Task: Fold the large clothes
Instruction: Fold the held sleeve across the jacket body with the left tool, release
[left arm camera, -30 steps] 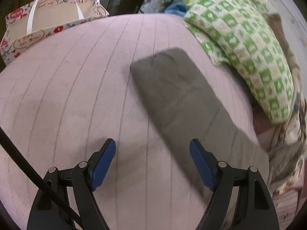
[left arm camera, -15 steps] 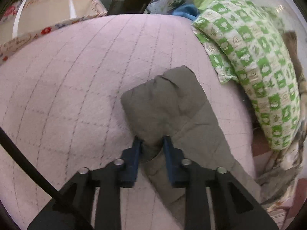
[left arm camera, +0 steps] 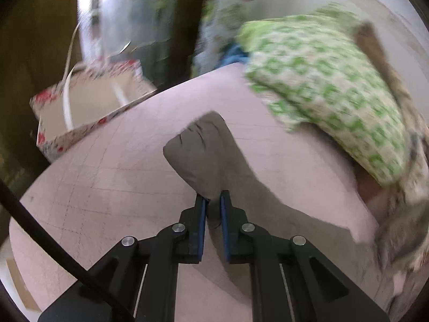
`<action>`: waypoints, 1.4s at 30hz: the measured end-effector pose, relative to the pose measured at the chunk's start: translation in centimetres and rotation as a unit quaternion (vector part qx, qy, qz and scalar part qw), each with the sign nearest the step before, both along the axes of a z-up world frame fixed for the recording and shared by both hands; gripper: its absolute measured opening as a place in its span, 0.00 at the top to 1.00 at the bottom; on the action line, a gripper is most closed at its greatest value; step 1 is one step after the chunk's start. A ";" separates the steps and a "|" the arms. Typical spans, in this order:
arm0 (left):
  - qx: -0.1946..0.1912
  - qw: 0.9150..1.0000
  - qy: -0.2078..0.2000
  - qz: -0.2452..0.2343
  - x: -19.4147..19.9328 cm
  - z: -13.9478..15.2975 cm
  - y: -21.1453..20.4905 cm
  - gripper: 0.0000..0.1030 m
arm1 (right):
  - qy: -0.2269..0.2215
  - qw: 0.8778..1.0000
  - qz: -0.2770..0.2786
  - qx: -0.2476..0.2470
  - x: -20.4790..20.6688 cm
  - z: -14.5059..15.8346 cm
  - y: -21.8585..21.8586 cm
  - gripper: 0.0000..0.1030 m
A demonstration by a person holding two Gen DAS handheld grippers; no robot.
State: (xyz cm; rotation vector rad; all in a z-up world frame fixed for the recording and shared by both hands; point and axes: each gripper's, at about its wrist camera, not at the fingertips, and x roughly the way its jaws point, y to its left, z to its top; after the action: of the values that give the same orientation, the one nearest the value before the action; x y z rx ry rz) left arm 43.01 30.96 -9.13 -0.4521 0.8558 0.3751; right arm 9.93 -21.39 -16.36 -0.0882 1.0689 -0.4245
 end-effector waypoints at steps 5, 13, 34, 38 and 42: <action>0.005 0.996 -0.032 -0.080 -1.6 3.2 -7.4 0.90 | -0.016 1.000 -0.004 0.019 -0.9 0.3 -1.1 0.02; -0.059 0.980 -0.016 -0.188 -3.2 1.9 -19.9 0.91 | -0.041 0.998 -0.018 0.045 -3.0 0.6 -3.2 0.02; 0.001 0.954 0.054 -0.296 -10.1 -6.5 -31.9 0.62 | -0.068 0.992 -0.011 0.106 -1.1 2.9 -5.2 0.02; 0.044 0.957 0.011 -0.286 -14.4 -3.8 -29.5 0.53 | -0.089 0.979 0.035 0.179 3.2 4.6 -3.0 0.02; 0.123 0.964 -0.023 -0.234 -16.4 -2.7 -25.8 0.48 | -0.111 0.961 0.077 0.241 8.8 4.8 0.1 0.02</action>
State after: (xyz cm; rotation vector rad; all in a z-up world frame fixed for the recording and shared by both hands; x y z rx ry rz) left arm 26.64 5.14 -11.88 -0.0207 0.8291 0.0300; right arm 18.74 -21.27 -11.54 0.3012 0.9099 -0.0233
